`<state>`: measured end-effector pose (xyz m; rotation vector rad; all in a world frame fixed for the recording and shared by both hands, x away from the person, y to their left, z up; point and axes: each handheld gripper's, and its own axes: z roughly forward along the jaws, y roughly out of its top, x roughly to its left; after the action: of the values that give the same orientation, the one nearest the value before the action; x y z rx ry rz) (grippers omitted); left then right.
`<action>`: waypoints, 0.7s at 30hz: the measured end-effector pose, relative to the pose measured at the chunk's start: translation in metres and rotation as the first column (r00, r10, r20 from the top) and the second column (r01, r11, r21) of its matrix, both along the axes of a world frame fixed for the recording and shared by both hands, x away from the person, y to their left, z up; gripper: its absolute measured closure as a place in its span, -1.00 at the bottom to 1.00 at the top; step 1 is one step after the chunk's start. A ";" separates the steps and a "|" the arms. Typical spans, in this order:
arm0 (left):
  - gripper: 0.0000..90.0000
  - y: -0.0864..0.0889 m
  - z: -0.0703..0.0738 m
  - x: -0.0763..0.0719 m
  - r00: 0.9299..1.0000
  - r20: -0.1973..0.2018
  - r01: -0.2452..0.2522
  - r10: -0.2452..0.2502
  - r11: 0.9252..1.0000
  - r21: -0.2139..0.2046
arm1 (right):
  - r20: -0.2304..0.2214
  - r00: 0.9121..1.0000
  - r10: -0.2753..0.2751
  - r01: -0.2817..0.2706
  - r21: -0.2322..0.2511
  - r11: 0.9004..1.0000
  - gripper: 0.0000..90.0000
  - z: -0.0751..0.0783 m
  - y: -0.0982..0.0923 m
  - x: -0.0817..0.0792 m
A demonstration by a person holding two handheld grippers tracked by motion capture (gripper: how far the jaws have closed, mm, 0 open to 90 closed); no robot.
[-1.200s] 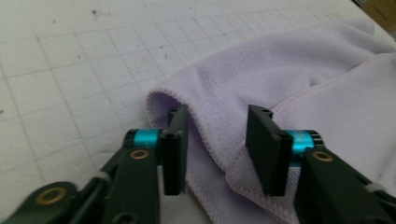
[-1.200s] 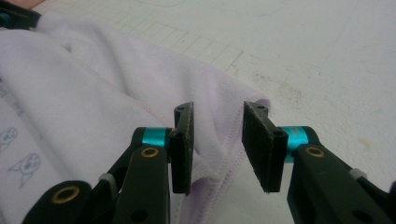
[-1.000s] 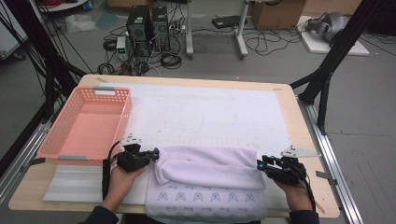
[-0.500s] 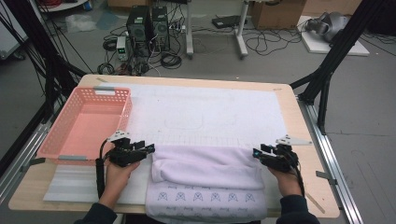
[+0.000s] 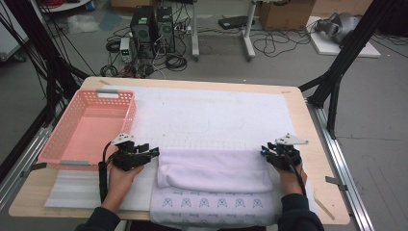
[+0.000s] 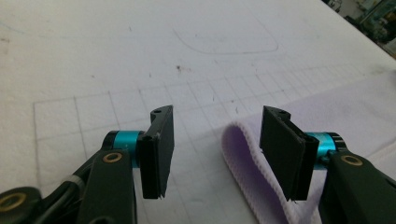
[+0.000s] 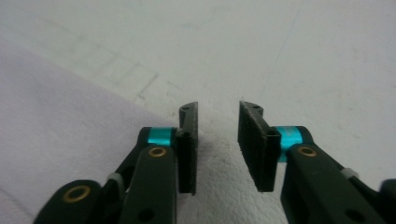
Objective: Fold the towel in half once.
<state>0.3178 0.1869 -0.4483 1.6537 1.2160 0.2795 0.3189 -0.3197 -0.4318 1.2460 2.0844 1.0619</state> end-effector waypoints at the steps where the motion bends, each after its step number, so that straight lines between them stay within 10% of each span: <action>1: 0.00 -0.001 0.001 0.003 1.000 -0.009 0.008 -0.008 1.000 0.000 | 0.004 1.000 0.017 -0.018 0.035 0.999 0.35 0.002 -0.004 -0.002; 6: -0.08 -0.014 0.003 0.018 0.997 0.008 0.073 -0.073 0.995 0.068 | -0.031 0.996 0.087 -0.084 0.082 0.993 0.17 0.000 -0.010 0.000; 13: -0.16 -0.029 -0.002 0.029 0.987 -0.029 0.163 -0.161 0.958 0.237 | -0.136 0.975 0.176 -0.168 0.073 0.983 0.10 -0.016 0.001 0.015; 15: -0.01 -0.030 -0.002 0.028 0.985 -0.004 0.166 -0.172 0.942 0.293 | -0.137 0.974 0.182 -0.175 0.064 0.982 0.13 -0.018 0.001 0.017; 21: 0.85 -0.035 -0.001 0.023 0.971 -0.013 0.232 -0.238 0.929 0.290 | -0.145 0.967 0.209 -0.205 0.040 0.978 0.55 -0.016 0.005 0.014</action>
<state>0.3412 0.1521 -0.4493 2.0255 0.9803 0.3367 0.3325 -0.3145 -0.4477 1.1702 2.3639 1.1176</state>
